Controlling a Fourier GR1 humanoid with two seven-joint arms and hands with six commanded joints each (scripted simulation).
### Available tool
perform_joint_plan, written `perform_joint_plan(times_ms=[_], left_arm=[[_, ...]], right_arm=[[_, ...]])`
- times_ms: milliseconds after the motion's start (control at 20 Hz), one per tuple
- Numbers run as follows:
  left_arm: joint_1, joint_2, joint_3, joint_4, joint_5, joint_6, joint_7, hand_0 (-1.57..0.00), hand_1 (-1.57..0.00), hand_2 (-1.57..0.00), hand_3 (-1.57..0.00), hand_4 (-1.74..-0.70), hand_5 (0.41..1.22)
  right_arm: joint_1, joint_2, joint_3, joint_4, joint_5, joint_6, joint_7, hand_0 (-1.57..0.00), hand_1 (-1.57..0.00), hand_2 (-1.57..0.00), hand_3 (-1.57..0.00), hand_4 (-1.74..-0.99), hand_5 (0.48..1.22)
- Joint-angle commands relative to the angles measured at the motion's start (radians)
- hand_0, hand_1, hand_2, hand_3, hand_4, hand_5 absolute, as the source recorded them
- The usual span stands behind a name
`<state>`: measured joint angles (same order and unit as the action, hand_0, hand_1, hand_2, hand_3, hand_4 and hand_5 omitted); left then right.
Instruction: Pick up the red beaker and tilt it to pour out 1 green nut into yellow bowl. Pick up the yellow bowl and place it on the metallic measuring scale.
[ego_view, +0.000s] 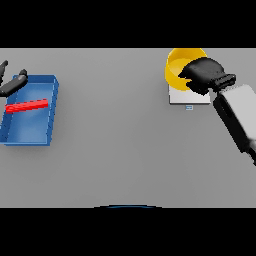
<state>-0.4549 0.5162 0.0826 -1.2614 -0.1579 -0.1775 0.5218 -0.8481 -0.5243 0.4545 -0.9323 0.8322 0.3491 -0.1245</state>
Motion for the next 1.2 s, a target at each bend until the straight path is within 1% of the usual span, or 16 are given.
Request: perform_joint_plan(times_ms=[0, 50, 100, 150, 200, 300, 550, 700, 750, 800, 850, 900, 950, 1000, 1100, 1150], left_arm=[[-0.004, -0.006, -0.004, 0.003, -0.004, 0.005, 0.006, 0.0, 0.0, 0.0, 0.0, -0.86, 0.768], [-0.003, -0.009, -0.005, -0.001, -0.004, 0.007, 0.013, 0.0, 0.0, 0.0, 0.0, -0.86, 0.773], [-0.003, -0.011, -0.006, -0.001, -0.004, 0.008, 0.017, 0.0, 0.0, 0.0, 0.0, -0.86, 0.779], [-0.019, -0.012, -0.011, 0.017, -0.014, 0.009, 0.024, 0.0, 0.0, 0.0, 0.0, -0.86, 0.784], [-0.028, -0.014, -0.014, 0.017, -0.014, 0.007, 0.027, 0.0, 0.0, 0.0, 0.0, -0.86, 0.789], [-0.026, -0.015, -0.02, 0.032, -0.026, 0.01, 0.017, 0.0, 0.0, 0.0, 0.0, -0.86, 0.802], [-0.006, -0.004, -0.017, 0.003, -0.023, 0.009, 0.018, 0.0, 0.0, 0.0, 0.0, -0.85, 0.802], [-0.019, -0.003, -0.013, 0.017, -0.018, 0.001, 0.025, 0.0, 0.0, 0.0, 0.0, -0.84, 0.788], [-0.016, -0.011, -0.017, 0.02, -0.02, 0.005, 0.015, 0.0, 0.0, 0.0, 0.0, -0.84, 0.783], [-0.014, -0.005, -0.014, 0.008, -0.016, 0.003, 0.019, 0.0, 0.0, 0.0, 0.0, -0.84, 0.78], [-0.021, -0.009, -0.018, 0.024, -0.023, 0.006, 0.021, 0.0, 0.0, 0.0, 0.0, -0.84, 0.779], [-0.02, -0.004, -0.015, 0.022, -0.02, 0.001, 0.021, 0.0, 0.0, 0.0, 0.0, -0.84, 0.775], [-0.019, -0.003, -0.013, 0.017, -0.015, -0.004, 0.02, 0.0, 0.0, 0.0, 0.0, -0.84, 0.773], [-0.022, 0.001, -0.012, 0.015, -0.014, -0.006, 0.019, 0.0, 0.0, 0.0, 0.0, -0.84, 0.774], [-0.014, -0.004, -0.012, 0.018, -0.012, -0.004, 0.017, 0.0, 0.0, 0.0, 0.0, -0.83, 0.768], [-0.015, -0.007, -0.011, 0.01, -0.006, -0.006, 0.02, 0.0, 0.0, 0.0, 0.0, -0.84, 0.764]], right_arm=[[-0.014, 0.006, -0.009, 0.037, 0.002, -0.01, -0.006, -1.57, -1.57, -1.53, -1.16, -1.741, 1.221], [-0.013, 0.007, -0.015, 0.058, 0.0, -0.019, -0.014, -1.57, -1.57, -1.52, -1.17, -1.741, 1.221], [-0.024, 0.014, -0.02, 0.107, 0.009, -0.039, -0.029, -1.57, -1.57, -1.5, -1.18, -1.741, 1.221], [-0.042, 0.031, -0.025, 0.15, 0.013, -0.051, -0.02, -1.57, -1.57, -1.48, -1.21, -1.741, 1.221], [-0.039, 0.028, -0.028, 0.176, 0.015, -0.063, -0.05, -1.57, -1.57, -1.45, -1.24, -1.741, 1.221], [-0.04, 0.037, -0.032, 0.216, 0.02, -0.081, -0.06, -1.57, -1.57, -1.41, -1.32, -1.741, 1.221], [-0.032, 0.056, -0.049, 0.268, 0.021, -0.1, -0.068, -1.57, -1.57, -1.38, -1.39, -1.741, 1.221], [-0.035, 0.058, -0.052, 0.298, 0.028, -0.097, -0.077, -1.57, -1.57, -1.38, -1.42, -1.741, 1.221], [-0.045, 0.064, -0.055, 0.309, 0.031, -0.094, -0.071, -1.57, -1.57, -1.37, -1.45, -1.741, 1.221], [-0.04, 0.066, -0.057, 0.307, 0.03, -0.091, -0.071, -1.57, -1.57, -1.4, -1.38, -1.741, 1.221], [-0.035, 0.067, -0.058, 0.307, 0.03, -0.089, -0.072, -1.57, -1.5, -1.44, -1.25, -1.741, 1.221], [-0.038, 0.07, -0.06, 0.309, 0.033, -0.082, -0.068, -1.56, -1.43, -1.34, -1.11, -1.682, 1.221], [-0.041, 0.067, -0.064, 0.315, 0.031, -0.078, -0.07, -1.47, -1.28, -1.18, -0.96, -1.632, 1.145], [-0.047, 0.072, -0.078, 0.322, 0.018, -0.076, -0.064, -1.33, -1.12, -1.01, -0.82, -1.592, 1.074], [-0.049, 0.076, -0.093, 0.334, 0.001, -0.055, -0.057, -0.95, -0.81, -0.71, -0.58, -1.535, 0.965], [-0.046, 0.079, -0.098, 0.323, -0.009, -0.041, -0.046, -0.76, -0.67, -0.58, -0.48, -1.513, 0.923]])
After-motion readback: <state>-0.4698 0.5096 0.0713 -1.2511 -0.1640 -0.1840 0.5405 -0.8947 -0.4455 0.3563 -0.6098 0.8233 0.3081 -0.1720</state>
